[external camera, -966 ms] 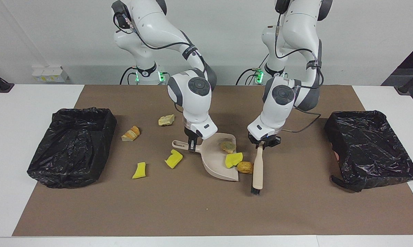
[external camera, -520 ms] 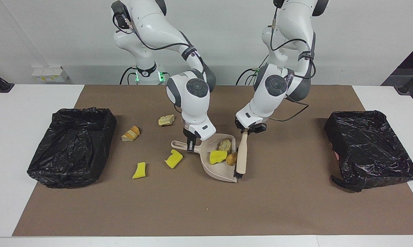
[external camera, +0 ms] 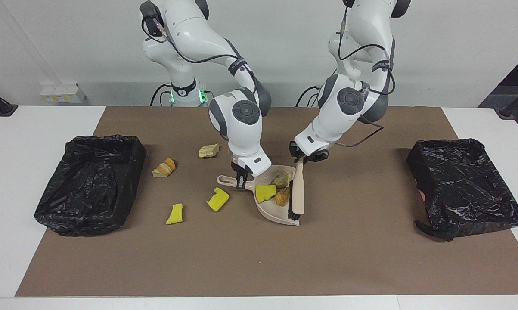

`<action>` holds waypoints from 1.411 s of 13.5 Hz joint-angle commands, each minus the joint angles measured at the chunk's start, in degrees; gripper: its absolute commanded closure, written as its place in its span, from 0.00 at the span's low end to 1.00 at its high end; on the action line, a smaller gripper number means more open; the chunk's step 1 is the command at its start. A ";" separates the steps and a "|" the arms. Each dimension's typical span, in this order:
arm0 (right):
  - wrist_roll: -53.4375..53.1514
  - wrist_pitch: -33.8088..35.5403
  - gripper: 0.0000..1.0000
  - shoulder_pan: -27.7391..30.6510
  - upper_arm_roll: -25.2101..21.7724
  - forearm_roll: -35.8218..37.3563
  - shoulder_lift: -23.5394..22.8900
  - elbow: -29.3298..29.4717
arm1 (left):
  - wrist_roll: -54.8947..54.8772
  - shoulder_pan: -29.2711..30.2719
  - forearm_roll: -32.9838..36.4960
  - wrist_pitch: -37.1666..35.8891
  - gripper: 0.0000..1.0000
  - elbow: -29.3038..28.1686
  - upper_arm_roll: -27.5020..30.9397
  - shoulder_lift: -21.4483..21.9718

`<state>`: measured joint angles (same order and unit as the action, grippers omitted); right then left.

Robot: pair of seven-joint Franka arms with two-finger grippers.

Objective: Sweep and dump trash in bin
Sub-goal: 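Carry the loaded dustpan to the far bin while the left gripper drops the brush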

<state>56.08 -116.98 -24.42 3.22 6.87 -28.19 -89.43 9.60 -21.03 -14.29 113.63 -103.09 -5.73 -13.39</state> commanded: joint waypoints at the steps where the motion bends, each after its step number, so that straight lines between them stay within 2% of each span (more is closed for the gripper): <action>1: 4.65 -1.06 1.00 1.74 0.48 -3.51 0.86 -1.27 | 3.13 0.73 3.27 -2.63 1.00 -0.79 0.28 4.67; 3: 4.83 -1.67 1.00 1.83 0.48 -3.88 0.68 -1.18 | 9.08 0.73 6.29 -5.15 1.00 -1.14 0.28 7.66; 5: 5.36 -1.85 1.00 2.00 0.48 -3.96 0.77 -1.01 | 15.59 0.38 6.73 -11.74 1.00 -1.58 0.20 9.95; 7: 6.49 -1.85 1.00 3.14 0.48 -5.45 1.12 -0.83 | 20.61 -0.50 8.39 -14.05 1.00 -4.90 -0.15 12.75; 12: 11.16 -2.46 1.00 6.84 0.48 -5.81 3.92 -0.74 | 22.20 -6.47 8.22 -6.33 1.00 -23.44 -0.42 23.92; 16: 12.30 -2.37 1.00 8.76 0.48 -5.90 5.77 -1.00 | 25.81 -11.48 7.70 -1.93 1.00 -27.59 -0.51 23.58; 17: 12.39 -2.37 1.00 9.47 0.48 -5.99 6.04 -0.92 | 28.43 -14.88 7.61 0.60 1.00 -28.47 -0.51 22.80; 19: 12.39 -2.64 1.00 10.61 0.48 -7.29 6.04 -0.48 | 32.14 -17.37 7.61 7.63 1.00 -31.28 -0.51 22.18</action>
<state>65.80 -118.39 -15.71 3.11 2.33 -23.24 -89.21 38.58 -35.14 -7.11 115.61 -130.89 -6.99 8.11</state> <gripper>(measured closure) 0.687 0.736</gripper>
